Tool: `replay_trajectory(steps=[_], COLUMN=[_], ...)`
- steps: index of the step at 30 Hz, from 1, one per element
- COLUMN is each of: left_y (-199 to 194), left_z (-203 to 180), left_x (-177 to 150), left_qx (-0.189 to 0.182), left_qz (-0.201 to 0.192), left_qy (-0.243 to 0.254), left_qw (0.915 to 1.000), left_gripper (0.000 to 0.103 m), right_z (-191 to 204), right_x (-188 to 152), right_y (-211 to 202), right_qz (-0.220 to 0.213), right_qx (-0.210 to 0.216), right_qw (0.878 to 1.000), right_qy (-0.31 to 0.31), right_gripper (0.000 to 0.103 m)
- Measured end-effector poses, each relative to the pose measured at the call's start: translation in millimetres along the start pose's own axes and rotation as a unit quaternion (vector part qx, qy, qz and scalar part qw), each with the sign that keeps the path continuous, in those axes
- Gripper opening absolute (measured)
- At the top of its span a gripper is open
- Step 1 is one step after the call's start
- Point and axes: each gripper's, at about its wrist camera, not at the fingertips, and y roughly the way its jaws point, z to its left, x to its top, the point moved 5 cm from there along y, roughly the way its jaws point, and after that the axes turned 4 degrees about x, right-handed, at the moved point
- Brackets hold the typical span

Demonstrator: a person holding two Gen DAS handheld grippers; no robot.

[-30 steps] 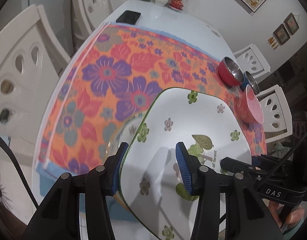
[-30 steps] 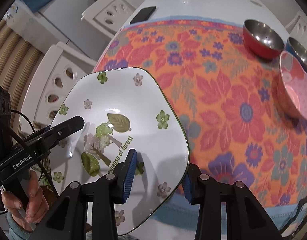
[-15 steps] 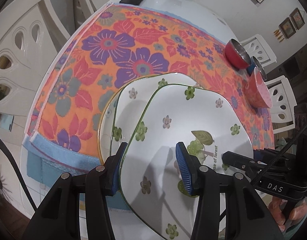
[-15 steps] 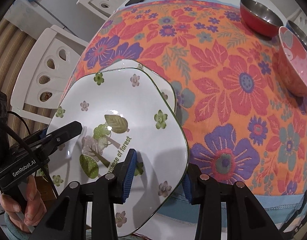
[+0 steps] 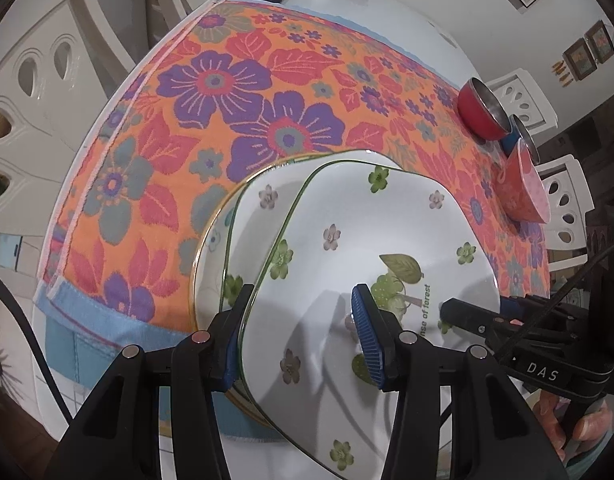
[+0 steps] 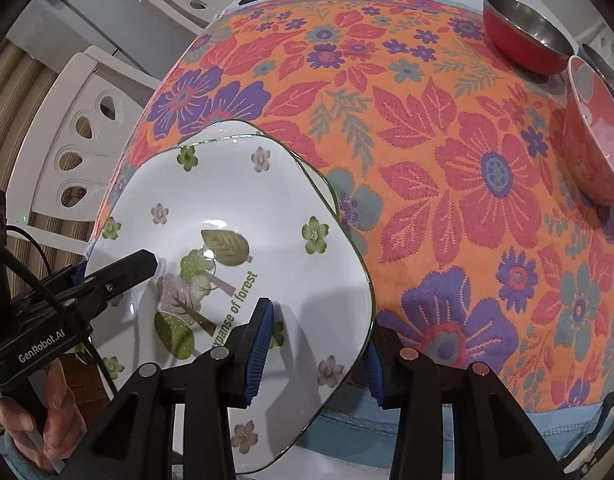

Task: Organize plates and bowls
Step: 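Lower the smaller white plate onto the stacked plates, then open both grippers and lift them off the plate stack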

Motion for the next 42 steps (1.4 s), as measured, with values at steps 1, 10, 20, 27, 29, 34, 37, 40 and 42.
replay_trajectory(steps=[1,10,20,27,29,34,37,40,42], left_y=[1,2,1,0,-2,-5,-7,-11,-13], left_z=[-1,-3,-6,-8,-8,-11,-12,-10,-5], left_x=[1,9,6,-2,-4,-9,-11,-13,-14], left_qx=[-0.006,-0.029,-0.023,-0.026,-0.027,-0.032,-0.033,-0.036,-0.024], left_qz=[0.002,0.027,0.073,0.118,0.125,0.154,0.166,0.174,0.178], left_qy=[0.001,0.009,0.037,0.074,0.086,0.111,0.127,0.138,0.150], left_qw=[1.0000,0.9992,0.9963,0.9899,0.9881,0.9814,0.9774,0.9744,0.9722], left_gripper=[0.051,0.063,0.063,0.063,0.063,0.063,0.063,0.063,0.063], right_z=[0,-3,-2,4,5,5,3,4,5], right_x=[1,6,4,1,1,3,3,4,5], right_y=[1,4,6,11,9,10,9,10,10], right_qz=[0.000,0.011,0.025,0.034,0.033,0.037,0.039,0.041,0.041], right_qx=[0.001,0.002,0.003,0.004,0.004,-0.001,0.001,0.001,0.002], right_qw=[1.000,1.000,1.000,0.999,0.999,0.999,0.999,0.999,0.999], right_qy=[0.001,0.014,0.017,0.017,0.018,0.020,0.021,0.020,0.016], right_gripper=[0.040,0.040,0.040,0.040,0.040,0.040,0.040,0.040,0.040])
